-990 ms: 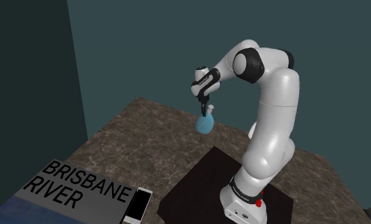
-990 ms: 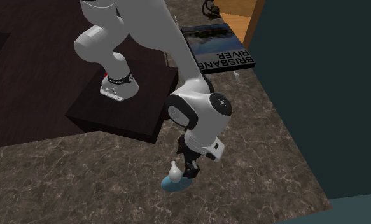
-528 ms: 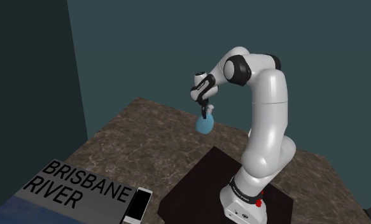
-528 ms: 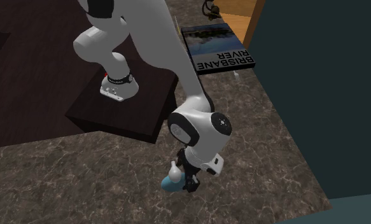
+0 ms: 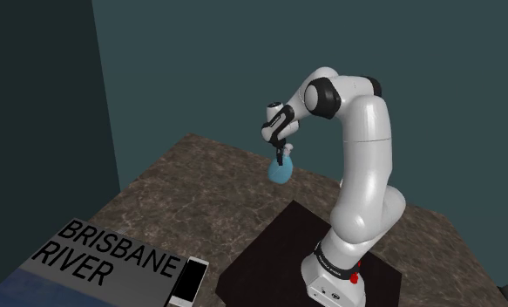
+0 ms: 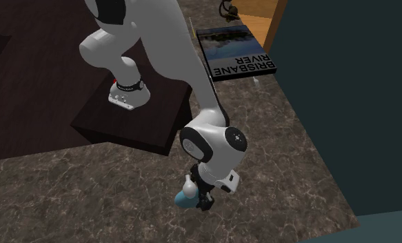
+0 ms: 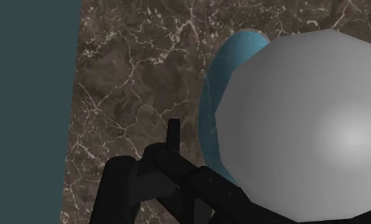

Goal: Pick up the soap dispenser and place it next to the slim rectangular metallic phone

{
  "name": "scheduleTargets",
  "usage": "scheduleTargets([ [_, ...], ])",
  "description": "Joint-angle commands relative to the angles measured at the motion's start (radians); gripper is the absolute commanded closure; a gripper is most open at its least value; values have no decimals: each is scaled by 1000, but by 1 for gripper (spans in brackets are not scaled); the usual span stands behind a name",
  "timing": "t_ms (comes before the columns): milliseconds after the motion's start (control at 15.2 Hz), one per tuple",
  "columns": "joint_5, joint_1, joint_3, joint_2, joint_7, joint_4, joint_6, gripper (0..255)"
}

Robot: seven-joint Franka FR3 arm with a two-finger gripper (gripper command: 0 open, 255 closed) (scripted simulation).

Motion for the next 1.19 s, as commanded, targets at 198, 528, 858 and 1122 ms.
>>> scheduleTargets([
  [198,0,0,0,0,0,0,0,255],
  [528,0,0,0,0,0,0,0,255],
  [858,-1,1,-1,-11,-3,-2,-8,255],
  [1122,-3,6,-5,-53,-14,-5,-45,255],
])
